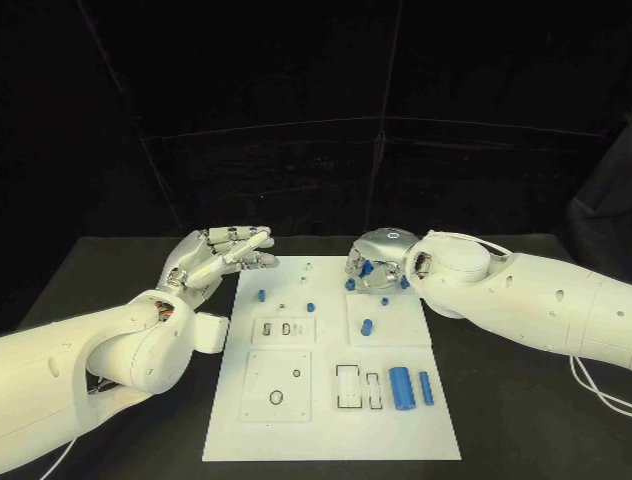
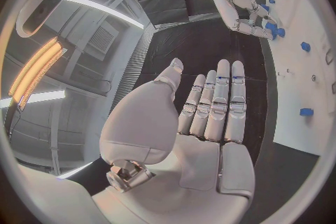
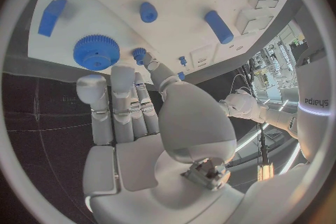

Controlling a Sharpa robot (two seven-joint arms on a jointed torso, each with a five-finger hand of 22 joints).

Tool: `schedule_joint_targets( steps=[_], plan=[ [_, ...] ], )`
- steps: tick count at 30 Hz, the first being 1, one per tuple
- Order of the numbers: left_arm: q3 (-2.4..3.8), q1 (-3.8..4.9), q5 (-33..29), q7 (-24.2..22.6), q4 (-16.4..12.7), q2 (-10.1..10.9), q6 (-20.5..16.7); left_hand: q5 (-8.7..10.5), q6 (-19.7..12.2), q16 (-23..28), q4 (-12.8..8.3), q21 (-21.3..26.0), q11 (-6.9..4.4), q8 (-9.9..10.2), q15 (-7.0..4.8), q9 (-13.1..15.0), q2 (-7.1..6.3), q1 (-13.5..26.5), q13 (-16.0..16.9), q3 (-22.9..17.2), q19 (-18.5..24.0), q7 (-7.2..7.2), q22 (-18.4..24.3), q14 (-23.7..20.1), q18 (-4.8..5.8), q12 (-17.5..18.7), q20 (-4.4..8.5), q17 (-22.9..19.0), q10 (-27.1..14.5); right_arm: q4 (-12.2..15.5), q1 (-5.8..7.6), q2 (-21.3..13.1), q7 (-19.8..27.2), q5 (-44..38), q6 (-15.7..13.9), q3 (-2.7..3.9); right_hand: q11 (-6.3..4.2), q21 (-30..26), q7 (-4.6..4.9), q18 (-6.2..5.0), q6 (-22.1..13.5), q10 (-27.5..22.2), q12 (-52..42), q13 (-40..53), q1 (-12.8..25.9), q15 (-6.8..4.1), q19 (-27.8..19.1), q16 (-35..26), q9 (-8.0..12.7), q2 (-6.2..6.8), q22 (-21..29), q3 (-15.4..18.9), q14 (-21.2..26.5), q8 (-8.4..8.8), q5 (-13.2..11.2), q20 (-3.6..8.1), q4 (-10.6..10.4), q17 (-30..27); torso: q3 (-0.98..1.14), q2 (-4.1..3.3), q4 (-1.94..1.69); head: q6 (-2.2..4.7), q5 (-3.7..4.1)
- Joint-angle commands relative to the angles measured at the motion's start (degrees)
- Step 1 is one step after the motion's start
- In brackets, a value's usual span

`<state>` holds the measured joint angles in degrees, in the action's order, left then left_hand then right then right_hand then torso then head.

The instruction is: Assemble the parts on the task board

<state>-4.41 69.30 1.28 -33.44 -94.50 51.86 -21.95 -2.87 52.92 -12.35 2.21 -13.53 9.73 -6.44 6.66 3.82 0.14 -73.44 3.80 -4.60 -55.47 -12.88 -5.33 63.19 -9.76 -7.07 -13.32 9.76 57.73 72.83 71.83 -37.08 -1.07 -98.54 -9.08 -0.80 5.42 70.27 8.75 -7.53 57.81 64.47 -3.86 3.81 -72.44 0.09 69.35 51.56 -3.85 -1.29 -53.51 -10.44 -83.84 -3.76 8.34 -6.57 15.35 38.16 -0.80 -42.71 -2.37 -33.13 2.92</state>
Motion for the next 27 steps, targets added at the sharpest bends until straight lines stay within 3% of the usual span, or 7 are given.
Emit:
schedule_joint_targets(
  steps=[1,8,17,27],
  plan=[
    [0.05,0.1,0.4,0.1,-0.2,0.0,1.0,0.12,0.0,0.3,0.0,0.3,0.25,0.3,0.26,-0.1,0.41,0.2,-0.1,0.3,-0.5,-0.25,0.1,0.3,-0.78,0.4,0.09,0.1,0.0,-0.4,0.15,0.5,-0.7,-1.5,2.2,0.05,0.06,0.9,0.16,0.87,-0.3,-0.4,0.0,0.1,0.5,0.25,0.8,1.5,0.0,-0.27,-1.3,-0.5,-1.0,0.05,-0.2,0.08,-0.1,1.5,-0.03,-0.19,-0.14,0.02,0.07],
    [0.05,0.12,0.4,0.3,-0.5,0.2,1.0,0.12,-0.3,0.6,-0.2,0.4,0.37,0.7,0.32,-0.1,0.56,0.1,-0.1,0.4,-0.8,-0.34,0.2,0.4,-0.75,0.9,0.08,0.3,-0.4,-1.5,0.14,1.4,-0.7,-1.4,3.4,0.04,0.21,4.4,0.41,1.64,-0.7,0.0,0.0,0.0,0.6,0.43,2.7,7.3,0.0,-0.94,-6.3,-2.5,-1.1,0.02,-1.7,-0.13,-0.6,6.9,0.01,-0.29,0.01,-0.35,-0.01],
    [0.05,0.13,0.4,0.5,-0.4,0.3,1.0,0.12,-0.4,0.7,-0.3,0.5,0.43,0.8,0.35,-0.1,0.65,0.1,-0.1,0.4,-0.8,-0.4,0.3,0.4,-0.74,1.0,0.06,0.4,-0.6,-2.4,0.14,2.1,-0.4,-1.0,4.3,0.04,0.23,5.2,0.45,1.73,-0.4,0.1,0.1,0.0,0.6,0.5,2.7,8.7,0.0,-1.75,-7.2,-4.6,-0.6,0.01,-2.6,-0.23,-1.0,7.7,-0.01,-0.29,-0.06,-0.65,0.08],
    [0.05,0.14,0.4,0.8,-0.1,0.2,1.1,0.11,-0.5,0.8,-0.5,0.6,0.49,1.0,0.38,-0.1,0.93,-0.1,-0.1,0.3,-0.9,-0.48,0.4,0.4,-0.73,1.2,0.05,0.5,-0.8,-2.5,0.14,2.5,0.1,-0.7,4.0,0.03,0.22,5.7,0.5,1.82,-0.4,0.4,0.0,0.0,0.8,0.53,2.9,9.8,0.0,-1.57,-7.9,-5.6,-0.6,0.01,-3.0,-0.28,-1.1,8.7,-0.03,-0.37,-0.02,-0.75,-0.26]
  ],
)
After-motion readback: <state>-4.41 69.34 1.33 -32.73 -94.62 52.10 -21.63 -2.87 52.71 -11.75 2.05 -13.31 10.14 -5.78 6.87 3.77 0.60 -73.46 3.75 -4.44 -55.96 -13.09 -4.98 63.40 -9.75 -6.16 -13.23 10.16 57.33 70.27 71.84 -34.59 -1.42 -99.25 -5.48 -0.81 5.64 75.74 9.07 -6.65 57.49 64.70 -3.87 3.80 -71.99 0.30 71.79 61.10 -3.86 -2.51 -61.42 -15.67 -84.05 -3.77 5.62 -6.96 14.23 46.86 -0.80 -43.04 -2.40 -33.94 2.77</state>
